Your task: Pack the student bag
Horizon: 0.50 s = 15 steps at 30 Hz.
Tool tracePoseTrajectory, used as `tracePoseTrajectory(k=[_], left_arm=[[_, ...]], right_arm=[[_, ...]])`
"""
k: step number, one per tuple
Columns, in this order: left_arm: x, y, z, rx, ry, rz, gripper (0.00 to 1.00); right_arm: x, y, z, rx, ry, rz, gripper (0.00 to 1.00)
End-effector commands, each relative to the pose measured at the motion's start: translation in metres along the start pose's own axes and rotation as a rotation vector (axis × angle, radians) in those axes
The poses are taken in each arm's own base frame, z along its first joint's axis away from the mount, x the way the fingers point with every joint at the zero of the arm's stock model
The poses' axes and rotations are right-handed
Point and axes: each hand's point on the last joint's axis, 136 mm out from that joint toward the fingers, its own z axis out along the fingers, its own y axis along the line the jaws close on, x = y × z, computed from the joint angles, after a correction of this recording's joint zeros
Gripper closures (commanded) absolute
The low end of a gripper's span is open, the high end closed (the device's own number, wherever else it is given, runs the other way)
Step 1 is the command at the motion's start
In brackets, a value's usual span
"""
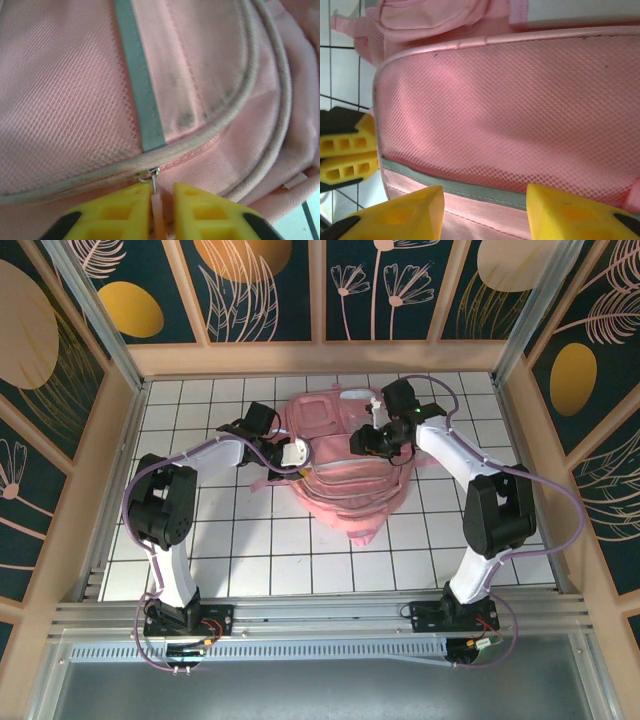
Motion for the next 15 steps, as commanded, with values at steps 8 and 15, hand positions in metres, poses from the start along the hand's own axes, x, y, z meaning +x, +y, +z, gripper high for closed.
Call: tracePoseTrajectory(k=[8,15], left_arm=[[-0.034,0.0,-0.024,-0.132,-0.131,-0.012,1.0],[-0.054,0.002,-0.03,-0.079,-0.213,-0.107,1.0]], right_arm=[[-0.003,0.02,-0.016,0.026,-0.154,-0.057,0.48],[0.045,0.011,-0.031,-0.006,-0.084,-0.277,0.4]])
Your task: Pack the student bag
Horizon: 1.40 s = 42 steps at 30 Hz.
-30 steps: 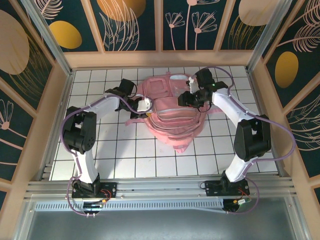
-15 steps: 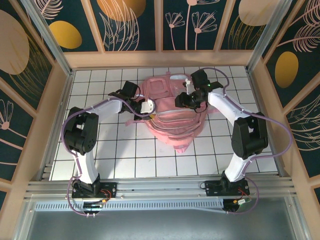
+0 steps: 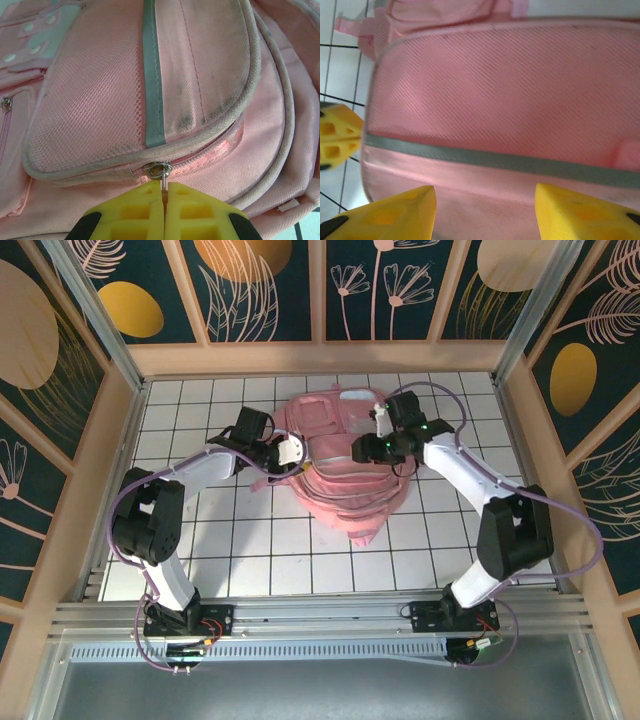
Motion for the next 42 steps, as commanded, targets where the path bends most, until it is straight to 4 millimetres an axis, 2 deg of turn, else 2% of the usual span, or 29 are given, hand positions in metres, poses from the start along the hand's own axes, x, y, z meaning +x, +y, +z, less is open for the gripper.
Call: tracePoseTrajectory(k=[1,3,5,8,9,10,13,15,16,17,18,19,20,21,23,24,25,30,35,38,42], left_arm=[[-0.032,-0.004,-0.009,0.043,-0.118,-0.022,1.0],[-0.033,-0.006,-0.011,0.043,-0.122,-0.023,1.0],[-0.033,-0.011,-0.012,0.054,-0.129,-0.028,1.0],[-0.03,-0.015,-0.011,0.064,-0.13,-0.038,1.0],[-0.028,-0.015,-0.01,0.063,-0.126,-0.041,1.0],[-0.035,-0.015,-0.017,0.045,-0.136,-0.024,1.0],[-0.033,-0.016,-0.018,0.031,-0.129,-0.034,1.0],[-0.031,-0.019,-0.018,0.034,-0.13,-0.039,1.0],[-0.03,-0.021,-0.019,0.034,-0.133,-0.042,1.0],[-0.03,-0.024,-0.019,0.034,-0.137,-0.042,1.0],[-0.029,-0.025,-0.02,0.032,-0.142,-0.045,1.0],[-0.03,-0.026,-0.02,0.03,-0.151,-0.044,1.0],[-0.03,-0.027,-0.02,0.029,-0.161,-0.044,1.0],[-0.031,-0.029,-0.021,0.033,-0.172,-0.044,1.0],[-0.035,-0.027,-0.023,0.018,-0.188,-0.051,1.0],[-0.027,-0.033,-0.021,0.025,-0.18,-0.069,1.0],[-0.027,-0.034,-0.021,0.02,-0.186,-0.073,1.0],[-0.026,-0.04,-0.023,0.014,-0.211,-0.067,1.0],[-0.022,-0.04,-0.022,0.007,-0.195,-0.048,1.0],[-0.023,-0.04,-0.023,0.007,-0.198,-0.042,1.0],[-0.023,-0.041,-0.023,0.003,-0.211,-0.038,1.0]], right_arm=[[0.028,0.02,-0.016,-0.061,-0.006,-0.291,0.39],[0.038,0.033,-0.029,-0.075,-0.074,-0.577,0.38],[0.036,0.04,-0.043,-0.057,-0.189,-0.849,0.38],[0.047,0.049,-0.048,-0.084,-0.26,-1.248,0.36],[0.048,0.049,-0.045,-0.085,-0.265,-1.335,0.36],[0.047,0.05,-0.042,-0.088,-0.265,-1.386,0.36],[0.042,0.062,-0.035,-0.177,-0.23,-1.439,0.36],[0.015,0.078,-0.037,-0.214,-0.278,-1.306,0.36],[-0.012,0.085,-0.039,-0.194,-0.331,-1.16,0.36],[-0.044,0.085,-0.039,-0.14,-0.387,-0.963,0.38],[-0.067,0.079,-0.037,-0.096,-0.414,-0.774,0.44],[-0.083,0.073,-0.033,-0.073,-0.415,-0.574,0.51],[-0.091,0.067,-0.026,-0.067,-0.39,-0.423,0.48],[-0.092,0.061,-0.016,-0.06,-0.348,-0.266,0.44],[-0.087,0.061,0.0,-0.039,-0.269,-0.027,0.43],[-0.082,0.061,0.008,-0.005,-0.228,0.087,0.43],[-0.072,0.076,0.018,0.009,-0.175,0.129,0.43],[-0.043,0.109,0.05,0.16,-0.079,0.137,0.44],[-0.023,0.105,0.071,0.322,-0.007,0.08,0.44],[-0.015,0.096,0.08,0.392,0.019,0.073,0.45],[-0.003,0.102,0.092,0.36,0.077,0.082,0.48]])
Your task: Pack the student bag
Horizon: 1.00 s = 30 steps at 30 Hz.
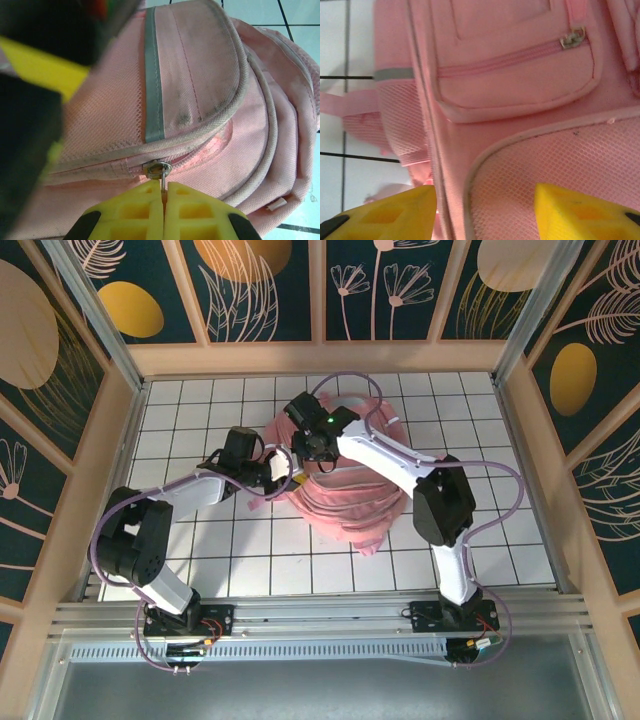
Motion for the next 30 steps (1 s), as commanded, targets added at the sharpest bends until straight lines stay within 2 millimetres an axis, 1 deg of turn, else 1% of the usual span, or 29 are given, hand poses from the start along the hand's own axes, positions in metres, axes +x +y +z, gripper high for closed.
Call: tracePoseTrajectory(k=[1,3,5,8,11,12,14,16,19,20,22,25,28,30], left_arm=[[-0.024,-0.005,-0.006,0.022,-0.088,0.06,1.0],[-0.023,-0.006,-0.006,0.015,-0.096,0.067,1.0],[-0.023,-0.008,-0.008,0.0,-0.117,0.082,1.0],[-0.025,-0.011,-0.009,-0.004,-0.149,0.109,1.0],[-0.026,-0.009,-0.008,-0.008,-0.151,0.118,1.0],[-0.026,-0.009,-0.008,-0.007,-0.151,0.118,1.0],[-0.026,-0.01,-0.008,-0.005,-0.154,0.124,1.0],[-0.024,-0.012,-0.009,-0.01,-0.153,0.13,1.0],[-0.018,-0.015,-0.011,-0.022,-0.144,0.131,1.0],[-0.017,-0.017,-0.011,-0.023,-0.141,0.129,1.0],[-0.013,-0.022,-0.012,-0.018,-0.14,0.128,1.0],[-0.015,-0.032,-0.01,-0.017,-0.148,0.135,1.0],[-0.018,-0.043,-0.004,-0.006,-0.144,0.126,1.0],[-0.021,-0.054,0.003,0.01,-0.136,0.137,1.0]], right_arm=[[0.023,-0.002,0.005,0.037,0.083,0.013,0.49],[0.029,0.002,0.009,0.007,0.11,0.021,0.53],[0.032,0.001,0.011,0.01,0.123,0.014,0.54],[0.038,-0.007,0.02,0.046,0.136,0.005,0.54],[0.047,-0.014,0.035,0.082,0.167,0.005,0.55],[0.049,-0.017,0.038,0.097,0.172,0.01,0.58],[0.049,-0.019,0.045,0.108,0.167,0.026,0.71],[0.045,-0.015,0.047,0.081,0.154,0.064,0.9],[0.032,-0.001,0.042,-0.005,0.126,0.14,0.98],[0.028,0.005,0.041,-0.038,0.122,0.164,1.0],[0.016,0.008,0.038,-0.084,0.098,0.252,1.0],[0.002,0.017,0.035,-0.197,0.089,0.391,1.0],[-0.01,0.017,0.035,-0.236,0.063,0.488,1.0],[-0.019,0.015,0.037,-0.231,0.038,0.518,1.0]])
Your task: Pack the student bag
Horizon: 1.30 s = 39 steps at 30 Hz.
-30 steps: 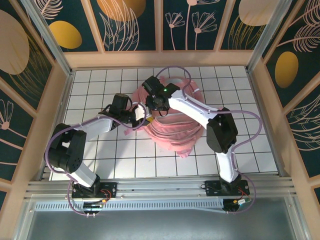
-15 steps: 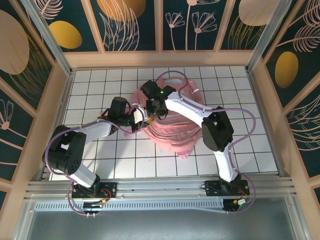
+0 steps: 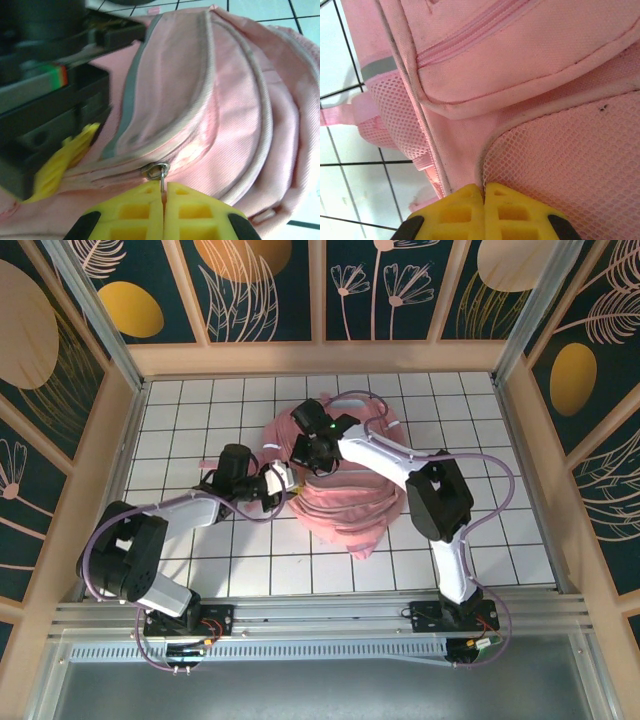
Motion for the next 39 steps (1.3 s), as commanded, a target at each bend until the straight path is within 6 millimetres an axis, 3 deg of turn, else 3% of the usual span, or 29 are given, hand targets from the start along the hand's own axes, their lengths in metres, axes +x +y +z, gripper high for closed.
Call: tracePoseTrajectory(k=[1,7,14,20,21,23,25,26,29,31,34,37,39], left_arm=[[-0.034,-0.035,0.009,0.097,-0.102,0.049,1.0],[-0.077,-0.066,0.018,0.113,-0.245,-0.042,1.0],[-0.11,-0.109,0.04,0.217,-0.3,-0.075,1.0],[-0.12,-0.114,0.056,0.261,-0.308,-0.163,1.0],[-0.122,-0.116,0.058,0.293,-0.312,-0.176,0.95],[-0.126,-0.132,0.059,0.42,-0.308,-0.163,0.72],[-0.127,-0.147,0.057,0.548,-0.28,-0.143,0.6],[-0.126,-0.151,0.054,0.58,-0.263,-0.119,0.04],[-0.116,-0.16,0.039,0.592,-0.187,0.015,0.01],[-0.112,-0.159,0.026,0.567,-0.146,0.11,0.01],[-0.112,-0.139,0.009,0.462,-0.099,0.181,0.01],[-0.11,-0.103,-0.004,0.289,-0.078,0.173,0.01],[-0.1,-0.067,-0.006,0.109,-0.031,0.116,0.01]], right_arm=[[-0.033,0.014,0.004,-0.087,-0.097,0.143,1.0],[-0.044,0.023,0.024,-0.097,-0.134,0.171,1.0],[-0.04,0.042,0.038,-0.135,-0.114,0.144,1.0],[-0.032,0.032,0.03,-0.147,-0.077,0.066,1.0],[-0.031,0.036,0.026,-0.202,-0.042,0.023,1.0],[-0.029,0.033,0.017,-0.253,-0.003,-0.065,1.0],[-0.032,0.021,0.008,-0.236,0.012,-0.12,0.88],[-0.031,0.015,0.003,-0.226,0.024,-0.15,0.8],[-0.03,-0.001,-0.022,-0.205,0.035,-0.188,0.7],[-0.031,-0.015,-0.039,-0.192,0.015,-0.182,0.69],[-0.036,-0.044,-0.07,-0.159,-0.031,-0.171,0.66],[-0.036,-0.077,-0.099,-0.067,-0.093,-0.181,0.64],[-0.033,-0.094,-0.115,-0.043,-0.138,-0.238,0.64]])
